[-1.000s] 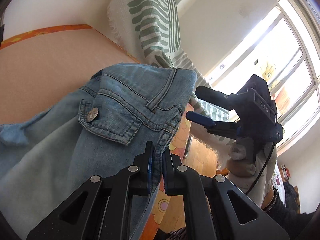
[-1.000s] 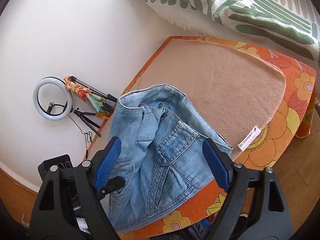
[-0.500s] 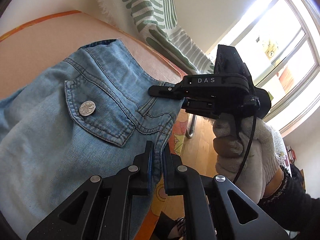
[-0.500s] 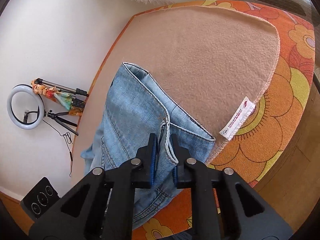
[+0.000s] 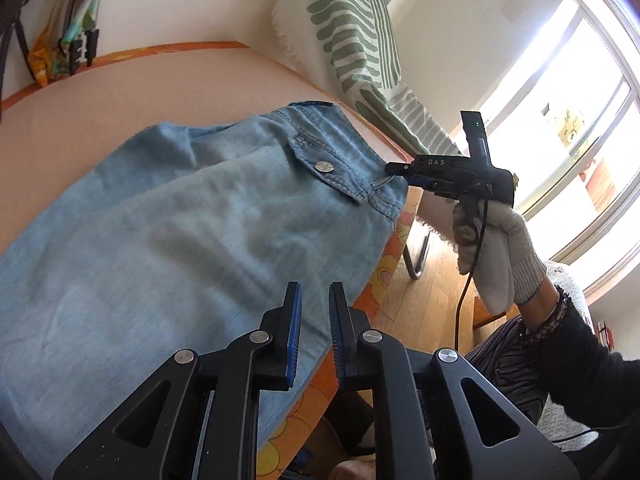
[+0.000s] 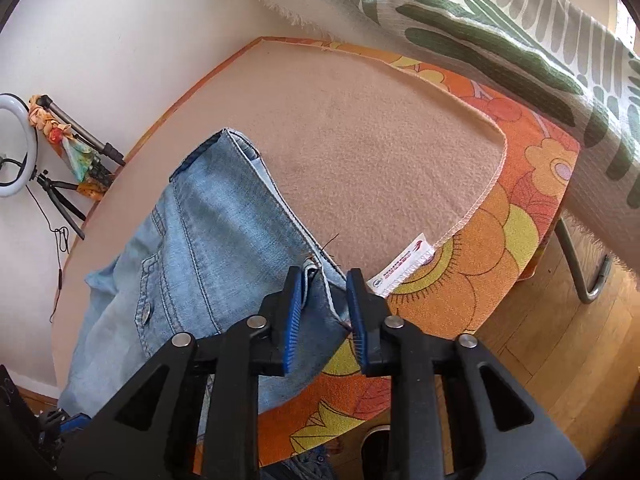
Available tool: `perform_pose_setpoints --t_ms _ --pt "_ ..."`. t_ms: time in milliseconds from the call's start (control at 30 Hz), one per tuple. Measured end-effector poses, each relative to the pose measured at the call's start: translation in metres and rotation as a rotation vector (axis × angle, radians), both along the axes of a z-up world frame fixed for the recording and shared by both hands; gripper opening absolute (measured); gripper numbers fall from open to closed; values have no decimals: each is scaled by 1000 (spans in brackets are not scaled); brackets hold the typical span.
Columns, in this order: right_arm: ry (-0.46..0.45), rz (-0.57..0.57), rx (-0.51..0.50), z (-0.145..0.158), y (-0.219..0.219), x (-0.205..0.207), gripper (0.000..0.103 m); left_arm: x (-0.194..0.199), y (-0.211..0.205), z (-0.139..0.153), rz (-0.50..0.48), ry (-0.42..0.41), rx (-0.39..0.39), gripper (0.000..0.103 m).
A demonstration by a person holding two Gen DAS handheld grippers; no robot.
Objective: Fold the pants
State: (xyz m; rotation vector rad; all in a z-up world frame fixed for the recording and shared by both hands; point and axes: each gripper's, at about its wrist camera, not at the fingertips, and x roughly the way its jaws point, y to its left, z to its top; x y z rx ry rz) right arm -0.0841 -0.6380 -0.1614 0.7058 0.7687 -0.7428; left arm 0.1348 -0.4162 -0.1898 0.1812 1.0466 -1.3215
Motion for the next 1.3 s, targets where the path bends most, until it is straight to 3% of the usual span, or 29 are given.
perform_pose_setpoints --t_ms 100,267,333,467,500,600,700,800,1000,1167,1267,1300 --pt "-12 5 -109 26 9 2 41 3 19 -12 48 -45 27 17" --pt "-133 263 -126 54 39 49 44 -2 35 -22 72 -55 17 17" --pt "-128 374 -145 57 56 83 47 -10 37 -23 56 -85 26 18" --pt "-100 625 -150 53 96 146 71 -17 53 -14 52 -93 2 19" --pt "-88 683 -147 49 104 161 73 -18 56 -11 59 -95 -6 20" --pt "-21 791 -129 35 119 206 76 -20 74 -6 54 -111 -1 33" --pt "54 816 -118 21 125 242 76 -21 93 -2 58 -185 40 40" --pt "23 849 -91 21 134 253 76 -22 111 -2 69 -256 94 50" --pt "61 872 -144 19 152 261 76 -28 137 -15 98 -245 125 50" --pt "82 845 -149 9 146 272 76 -23 118 -11 93 -208 60 50" --pt "94 842 -101 -1 137 279 76 -31 90 -13 25 -274 71 50" --pt "92 839 -87 -3 135 281 76 -30 83 -16 17 -257 63 50"
